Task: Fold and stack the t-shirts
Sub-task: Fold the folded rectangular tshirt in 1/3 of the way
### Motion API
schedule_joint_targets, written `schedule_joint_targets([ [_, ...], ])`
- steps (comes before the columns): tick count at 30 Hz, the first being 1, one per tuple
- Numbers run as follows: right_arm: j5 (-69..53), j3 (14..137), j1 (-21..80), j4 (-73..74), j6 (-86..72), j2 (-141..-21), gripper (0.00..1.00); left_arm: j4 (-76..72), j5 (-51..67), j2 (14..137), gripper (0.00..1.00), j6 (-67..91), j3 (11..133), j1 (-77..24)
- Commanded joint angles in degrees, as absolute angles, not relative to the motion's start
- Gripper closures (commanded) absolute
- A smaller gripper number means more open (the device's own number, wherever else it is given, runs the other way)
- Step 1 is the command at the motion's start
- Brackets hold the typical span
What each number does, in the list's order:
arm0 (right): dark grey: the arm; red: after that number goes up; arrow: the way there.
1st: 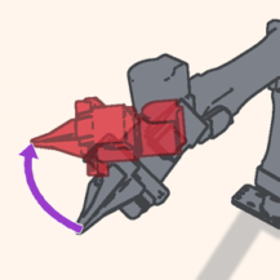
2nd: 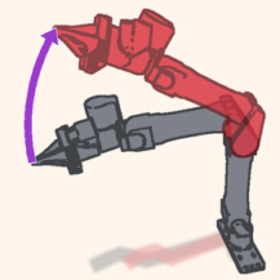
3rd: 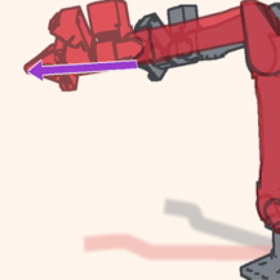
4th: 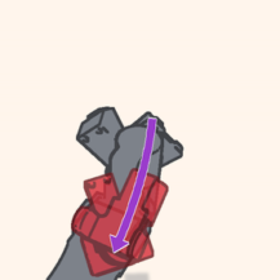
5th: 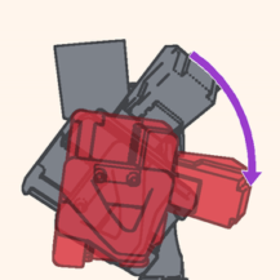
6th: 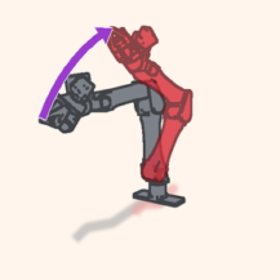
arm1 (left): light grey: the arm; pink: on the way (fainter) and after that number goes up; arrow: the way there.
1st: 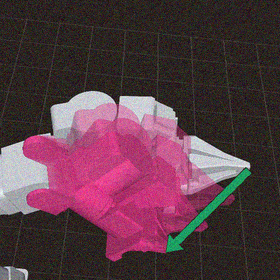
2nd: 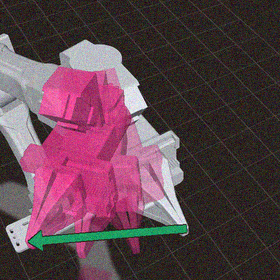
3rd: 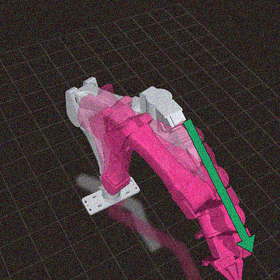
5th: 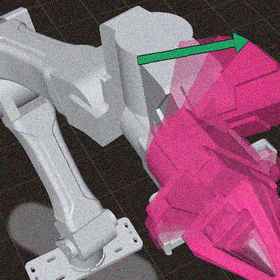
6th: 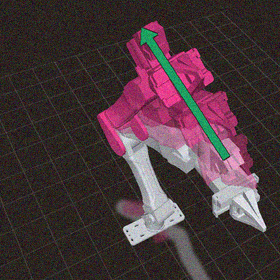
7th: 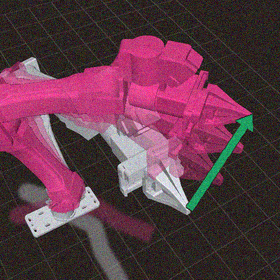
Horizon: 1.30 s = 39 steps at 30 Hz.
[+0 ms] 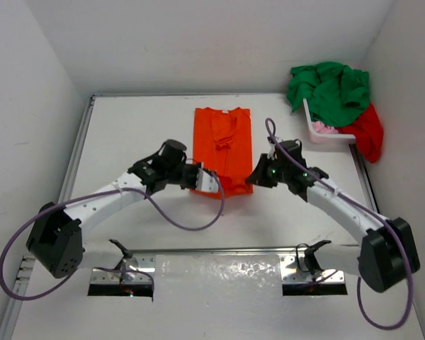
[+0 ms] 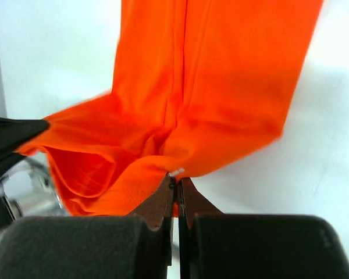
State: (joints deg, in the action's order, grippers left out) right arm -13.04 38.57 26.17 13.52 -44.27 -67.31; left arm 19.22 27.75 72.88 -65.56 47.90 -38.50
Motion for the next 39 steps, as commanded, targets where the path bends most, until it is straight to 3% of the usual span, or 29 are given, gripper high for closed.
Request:
schedule_joint_targets([
  [1,-16.3,44.0,20.9,13.7,-39.9,-73.3,1.00,16.5,31.1,76.4,1.00,-58.0,53.2,-33.2],
  [14,-23.6,68.0,11.8,11.2,-38.0,-99.9,1.00,14.9,31.2,99.1,1.00,-54.1,75.6,-22.6],
  [35,-23.5,85.7,8.7,15.0,-37.6,-120.8,1.00,7.9,29.4,115.7,1.00,-51.9,83.4,-17.6],
  [38,-22.0,88.1,8.2,15.7,-36.9,-123.4,0.86,6.7,28.4,117.0,0.86,-49.6,83.6,-17.1],
  [39,-21.1,88.8,8.0,16.3,-36.4,-124.0,0.77,6.2,27.7,117.6,0.67,-48.7,83.8,-17.1],
])
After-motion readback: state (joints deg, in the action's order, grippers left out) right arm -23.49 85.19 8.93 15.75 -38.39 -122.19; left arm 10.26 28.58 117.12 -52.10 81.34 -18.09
